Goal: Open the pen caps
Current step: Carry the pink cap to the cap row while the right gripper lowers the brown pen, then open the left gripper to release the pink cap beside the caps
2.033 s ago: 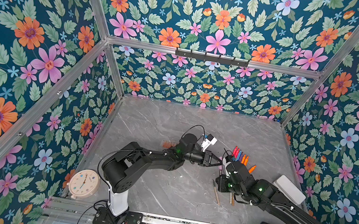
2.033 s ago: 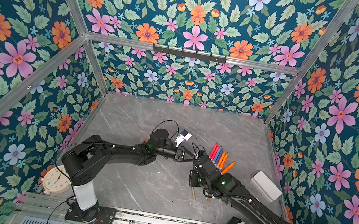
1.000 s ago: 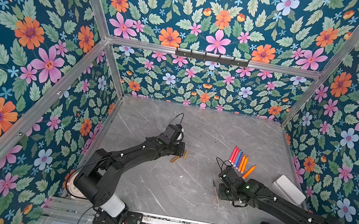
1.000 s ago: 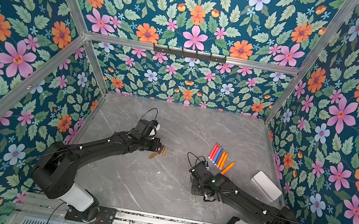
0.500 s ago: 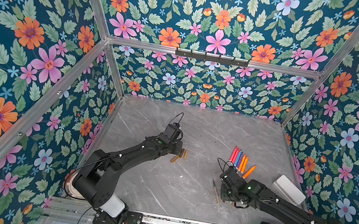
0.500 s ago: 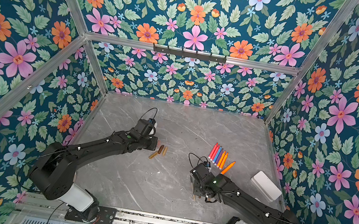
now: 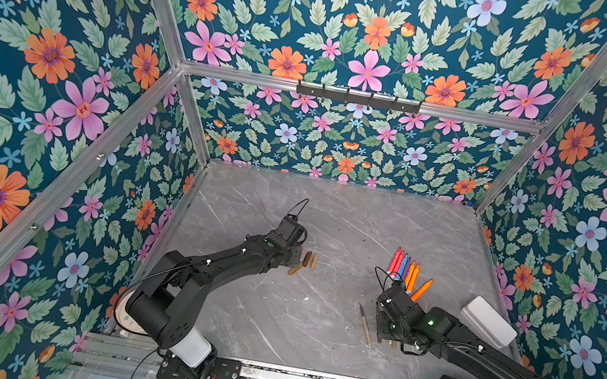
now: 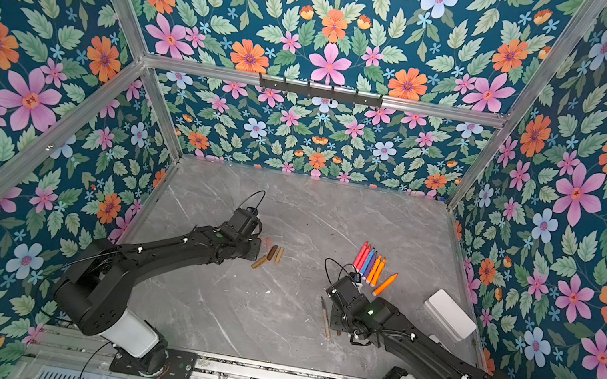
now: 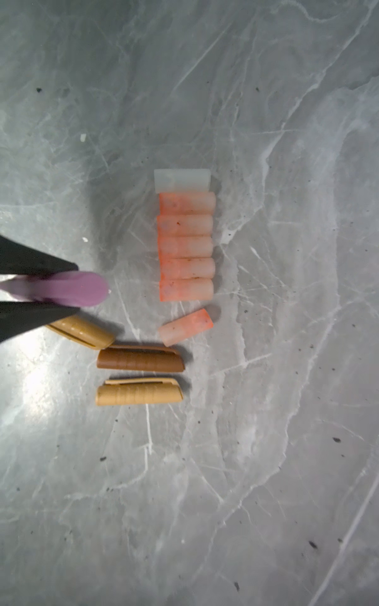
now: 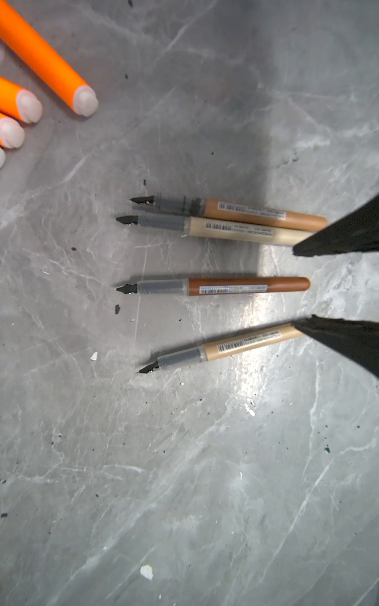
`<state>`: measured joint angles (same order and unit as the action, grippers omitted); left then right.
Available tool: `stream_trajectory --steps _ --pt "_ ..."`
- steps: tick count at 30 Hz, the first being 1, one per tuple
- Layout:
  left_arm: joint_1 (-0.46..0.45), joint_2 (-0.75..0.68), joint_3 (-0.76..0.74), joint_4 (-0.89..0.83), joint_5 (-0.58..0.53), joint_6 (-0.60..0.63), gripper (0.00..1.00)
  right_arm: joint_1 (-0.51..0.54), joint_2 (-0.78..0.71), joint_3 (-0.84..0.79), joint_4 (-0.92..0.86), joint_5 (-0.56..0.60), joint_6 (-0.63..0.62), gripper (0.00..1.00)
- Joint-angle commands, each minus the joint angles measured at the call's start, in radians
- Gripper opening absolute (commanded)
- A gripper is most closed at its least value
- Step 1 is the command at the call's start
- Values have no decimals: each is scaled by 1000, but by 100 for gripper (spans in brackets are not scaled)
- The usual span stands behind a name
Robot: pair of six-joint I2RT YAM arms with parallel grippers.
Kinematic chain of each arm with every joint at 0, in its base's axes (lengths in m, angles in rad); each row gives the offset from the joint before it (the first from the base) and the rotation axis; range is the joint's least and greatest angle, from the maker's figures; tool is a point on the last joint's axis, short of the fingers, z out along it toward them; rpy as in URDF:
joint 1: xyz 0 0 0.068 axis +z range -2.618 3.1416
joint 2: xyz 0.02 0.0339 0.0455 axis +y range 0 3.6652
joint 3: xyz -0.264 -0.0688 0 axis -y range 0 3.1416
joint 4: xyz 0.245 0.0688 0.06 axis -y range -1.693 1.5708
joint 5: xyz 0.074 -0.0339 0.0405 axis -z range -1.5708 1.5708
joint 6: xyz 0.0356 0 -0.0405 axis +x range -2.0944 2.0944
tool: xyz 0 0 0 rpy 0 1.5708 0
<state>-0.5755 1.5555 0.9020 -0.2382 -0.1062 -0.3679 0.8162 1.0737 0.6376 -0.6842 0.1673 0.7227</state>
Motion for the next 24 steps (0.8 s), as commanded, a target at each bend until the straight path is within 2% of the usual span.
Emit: stream_trajectory --steps 1,3,7,9,24 --pt "0 14 -10 -1 -13 -4 1 1 -9 -8 -11 20 -4 33" --pt "0 18 -19 -1 -15 -8 5 1 -14 -11 -12 20 -4 33" --pt "0 23 -34 10 -7 -14 25 1 -17 -13 -10 21 -3 33" --pt "-1 25 -32 13 -3 -16 31 1 -14 -12 -8 19 -2 33" --pt "-2 -8 -37 35 25 -18 36 0 -11 -3 -11 21 -3 33"
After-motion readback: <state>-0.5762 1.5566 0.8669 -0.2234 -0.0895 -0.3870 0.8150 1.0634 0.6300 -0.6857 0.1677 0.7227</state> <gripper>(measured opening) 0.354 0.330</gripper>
